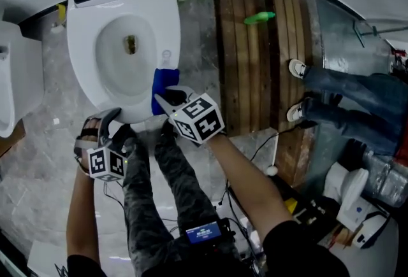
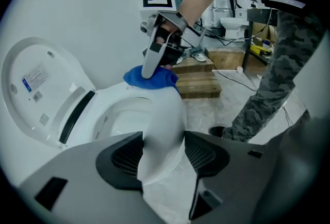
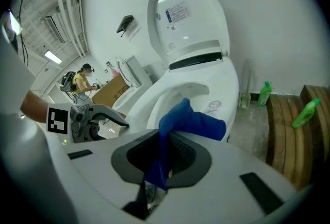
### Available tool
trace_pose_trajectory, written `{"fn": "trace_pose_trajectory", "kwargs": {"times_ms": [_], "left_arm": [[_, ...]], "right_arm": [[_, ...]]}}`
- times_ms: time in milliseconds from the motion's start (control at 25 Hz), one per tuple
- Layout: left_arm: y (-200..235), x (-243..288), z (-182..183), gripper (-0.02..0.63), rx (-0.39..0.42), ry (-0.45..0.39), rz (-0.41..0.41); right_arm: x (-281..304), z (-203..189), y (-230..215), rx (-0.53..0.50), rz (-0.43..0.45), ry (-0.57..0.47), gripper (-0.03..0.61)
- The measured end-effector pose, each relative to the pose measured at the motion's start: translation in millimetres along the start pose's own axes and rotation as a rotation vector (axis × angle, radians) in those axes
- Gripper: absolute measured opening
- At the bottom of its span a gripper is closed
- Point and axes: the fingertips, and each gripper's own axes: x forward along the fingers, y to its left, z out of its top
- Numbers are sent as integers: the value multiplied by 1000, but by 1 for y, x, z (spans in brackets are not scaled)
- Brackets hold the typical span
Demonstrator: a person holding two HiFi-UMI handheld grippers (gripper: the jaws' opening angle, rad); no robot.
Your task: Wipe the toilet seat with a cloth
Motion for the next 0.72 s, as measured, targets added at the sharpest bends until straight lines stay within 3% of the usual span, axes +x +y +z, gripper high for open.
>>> {"fn": "trace_pose_trajectory", "kwargs": {"times_ms": [440,720], "left_arm": [[-18,65,-34,250,-123,39,6],[-23,72,-38,205,-235,75,-64]], "right_arm": [[43,-56,-28,32,-3,21,44],[33,-69,-20,24,17,54,44]]}}
